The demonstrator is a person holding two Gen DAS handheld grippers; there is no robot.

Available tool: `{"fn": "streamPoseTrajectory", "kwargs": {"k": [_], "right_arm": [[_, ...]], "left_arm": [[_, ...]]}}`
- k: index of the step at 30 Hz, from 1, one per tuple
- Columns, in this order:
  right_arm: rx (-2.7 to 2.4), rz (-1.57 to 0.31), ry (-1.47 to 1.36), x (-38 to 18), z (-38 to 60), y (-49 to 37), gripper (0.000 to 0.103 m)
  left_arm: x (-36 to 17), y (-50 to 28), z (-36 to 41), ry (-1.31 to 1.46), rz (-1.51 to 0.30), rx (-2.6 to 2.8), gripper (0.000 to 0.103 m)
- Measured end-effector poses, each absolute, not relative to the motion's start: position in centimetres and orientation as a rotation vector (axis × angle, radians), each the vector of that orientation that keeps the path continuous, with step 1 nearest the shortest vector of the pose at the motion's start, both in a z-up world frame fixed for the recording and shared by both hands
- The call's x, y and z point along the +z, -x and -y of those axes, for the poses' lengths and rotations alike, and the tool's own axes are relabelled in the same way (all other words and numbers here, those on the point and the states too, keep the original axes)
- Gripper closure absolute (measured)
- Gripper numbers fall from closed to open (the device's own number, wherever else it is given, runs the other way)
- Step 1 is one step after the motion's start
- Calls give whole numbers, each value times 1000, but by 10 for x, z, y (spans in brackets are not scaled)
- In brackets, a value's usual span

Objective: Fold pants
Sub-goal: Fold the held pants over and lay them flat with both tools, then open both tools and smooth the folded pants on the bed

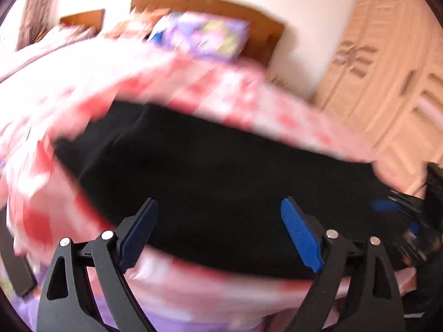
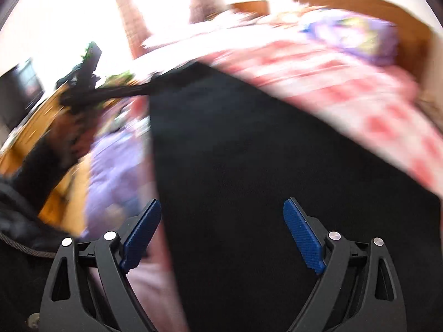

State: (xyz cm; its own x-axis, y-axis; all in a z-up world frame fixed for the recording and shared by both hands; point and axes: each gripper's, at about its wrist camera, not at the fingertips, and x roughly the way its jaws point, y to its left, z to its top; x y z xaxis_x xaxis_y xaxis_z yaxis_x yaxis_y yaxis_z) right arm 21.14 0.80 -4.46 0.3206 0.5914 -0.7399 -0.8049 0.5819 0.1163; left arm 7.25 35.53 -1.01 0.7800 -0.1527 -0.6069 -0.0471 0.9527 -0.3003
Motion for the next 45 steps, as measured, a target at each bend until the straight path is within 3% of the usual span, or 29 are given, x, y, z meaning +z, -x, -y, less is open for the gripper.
{"fn": "streamPoseTrajectory", "kwargs": {"k": [3,8,13,20,28,33,36,40,45], "right_arm": [[744,-880,153,-53,32,-274,15],[619,-958,-6,-69,77,-317,16],[501,-869,95,-50,106,-259,15],[237,-959,151,-75,199,-200,15],[275,-882,134,-90,265,-181,11],[231,-904,143,-78,264,-181,11],[197,-826,130,-58,272,-157,11],[131,-855,165,-84,285,-158,9],[49,-882,158,-72,266,-160,9]], "left_arm": [[-1,-82,-324,265,-672,-130,6],[-41,-112,-274,201,-837,-174,6],[-35,-100,-248,168,-815,-198,6],[-28,-97,-180,91,-794,-330,6],[-55,-114,-106,-45,-857,-332,2],[-46,-108,-98,-34,-879,-343,2],[-38,-102,-92,-79,-848,-336,2],[-56,-111,-90,-75,-879,-311,2],[-41,-101,-97,-58,-823,-306,2]]}}
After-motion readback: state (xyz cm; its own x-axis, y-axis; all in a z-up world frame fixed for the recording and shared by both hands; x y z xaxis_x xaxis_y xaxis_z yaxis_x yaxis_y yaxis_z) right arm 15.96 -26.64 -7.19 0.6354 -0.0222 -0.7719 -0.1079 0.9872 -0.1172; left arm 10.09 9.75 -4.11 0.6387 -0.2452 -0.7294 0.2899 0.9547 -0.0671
